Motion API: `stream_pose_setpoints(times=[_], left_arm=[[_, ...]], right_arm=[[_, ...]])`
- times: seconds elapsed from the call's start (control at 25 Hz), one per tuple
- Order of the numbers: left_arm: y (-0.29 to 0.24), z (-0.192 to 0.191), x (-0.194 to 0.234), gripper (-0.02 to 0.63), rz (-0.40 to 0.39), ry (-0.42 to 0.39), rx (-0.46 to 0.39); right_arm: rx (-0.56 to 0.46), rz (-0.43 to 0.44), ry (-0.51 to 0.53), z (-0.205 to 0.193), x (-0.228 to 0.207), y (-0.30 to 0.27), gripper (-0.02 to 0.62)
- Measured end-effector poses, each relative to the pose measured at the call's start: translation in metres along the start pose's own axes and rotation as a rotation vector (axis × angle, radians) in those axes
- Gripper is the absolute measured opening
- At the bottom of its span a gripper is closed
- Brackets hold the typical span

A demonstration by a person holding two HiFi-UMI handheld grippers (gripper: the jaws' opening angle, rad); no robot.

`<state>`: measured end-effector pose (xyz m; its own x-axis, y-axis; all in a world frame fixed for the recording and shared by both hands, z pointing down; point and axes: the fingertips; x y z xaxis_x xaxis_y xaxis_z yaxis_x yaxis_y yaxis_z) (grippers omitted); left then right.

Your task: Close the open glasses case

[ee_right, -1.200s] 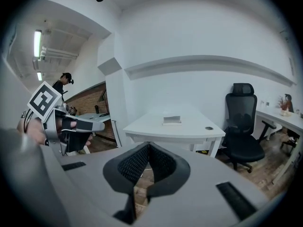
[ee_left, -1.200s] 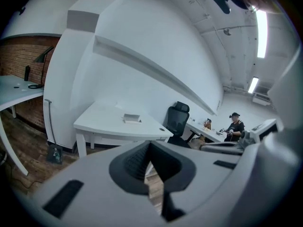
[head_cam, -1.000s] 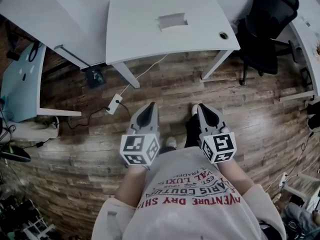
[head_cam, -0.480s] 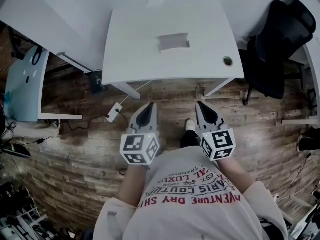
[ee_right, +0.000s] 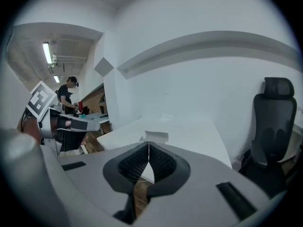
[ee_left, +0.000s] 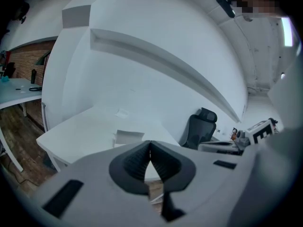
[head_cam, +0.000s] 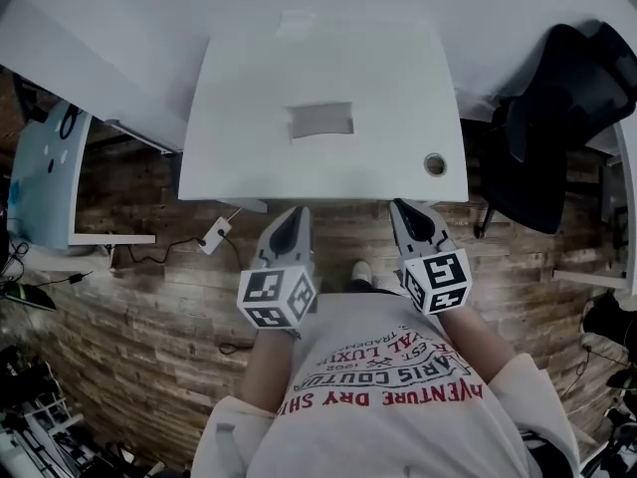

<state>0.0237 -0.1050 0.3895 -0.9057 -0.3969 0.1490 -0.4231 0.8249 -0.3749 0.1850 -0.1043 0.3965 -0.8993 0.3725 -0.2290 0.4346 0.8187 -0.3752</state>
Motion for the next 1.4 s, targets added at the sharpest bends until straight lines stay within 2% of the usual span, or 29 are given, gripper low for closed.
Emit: stream_pose_setpoints(times=[0.16,0.44,0.68,0.92,1.08,1.2,1.4], left_arm=[[-0.025,-0.001,-0.001,0.005,0.013,0.012,0.027],[-0.061,0.002,0.031,0.005,0.039,0.048,0.058],[-0.110,0.012,0.068,0.005,0.010,0.052,0.089],[-0.155,0.020,0.096,0.005,-0.052,0.021,0.124],[-0.176,0.003,0.112,0.005,-0.092,0.007,0.188],[-0.192,-0.018,0.130,0.005,-0.084,-0.005,0.250],[-0.208,-0.047,0.132,0.005,-0.102,0.043,0.324]], right_arm=[[0.019,0.007,-0.021,0.002,-0.025,-0.016,0.012],[0.039,0.012,-0.027,0.014,-0.035,-0.060,0.014],[0.060,-0.018,-0.027,0.031,-0.043,-0.112,0.012],[0.061,-0.046,-0.033,0.050,-0.047,-0.169,0.012],[0.079,-0.068,-0.043,0.048,-0.045,-0.193,0.012],[0.097,-0.073,-0.046,0.047,-0.042,-0.210,0.012],[0.147,-0.101,-0.010,0.030,-0.058,-0.230,0.012]])
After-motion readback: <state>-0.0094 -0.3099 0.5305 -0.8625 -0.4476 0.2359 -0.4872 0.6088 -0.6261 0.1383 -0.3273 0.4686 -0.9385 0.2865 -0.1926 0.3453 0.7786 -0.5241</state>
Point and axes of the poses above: the fingertips, and each gripper's own axes: y backward along the fingers, x to its left, z out of its top, and after that the axes turned 9 degrees about -y, right-handed
